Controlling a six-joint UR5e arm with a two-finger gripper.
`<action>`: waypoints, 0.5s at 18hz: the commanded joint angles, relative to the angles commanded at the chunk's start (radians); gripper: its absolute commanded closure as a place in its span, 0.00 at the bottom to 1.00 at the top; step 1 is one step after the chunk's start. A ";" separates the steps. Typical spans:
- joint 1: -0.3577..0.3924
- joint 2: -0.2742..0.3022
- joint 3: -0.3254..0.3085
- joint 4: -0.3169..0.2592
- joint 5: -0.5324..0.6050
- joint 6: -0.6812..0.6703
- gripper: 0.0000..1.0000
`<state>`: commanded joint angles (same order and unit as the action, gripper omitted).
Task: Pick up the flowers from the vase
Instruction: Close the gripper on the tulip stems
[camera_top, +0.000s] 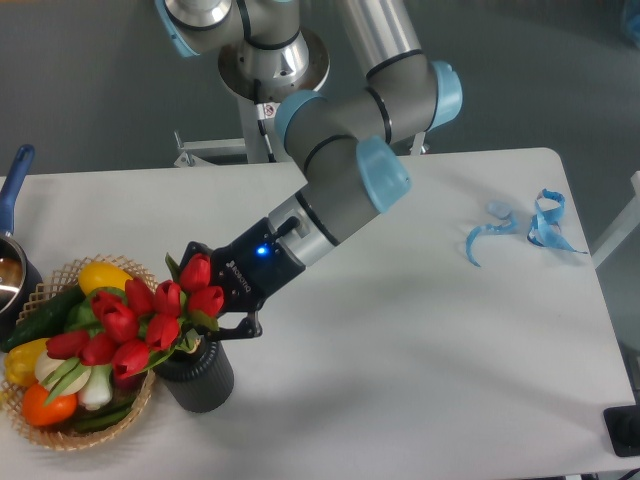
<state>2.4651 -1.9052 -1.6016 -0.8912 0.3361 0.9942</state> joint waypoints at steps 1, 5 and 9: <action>0.005 0.000 0.012 0.000 -0.009 -0.017 1.00; 0.014 0.000 0.086 0.000 -0.015 -0.133 1.00; 0.046 0.000 0.121 0.000 -0.083 -0.184 1.00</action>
<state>2.5111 -1.9052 -1.4803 -0.8912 0.2531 0.8100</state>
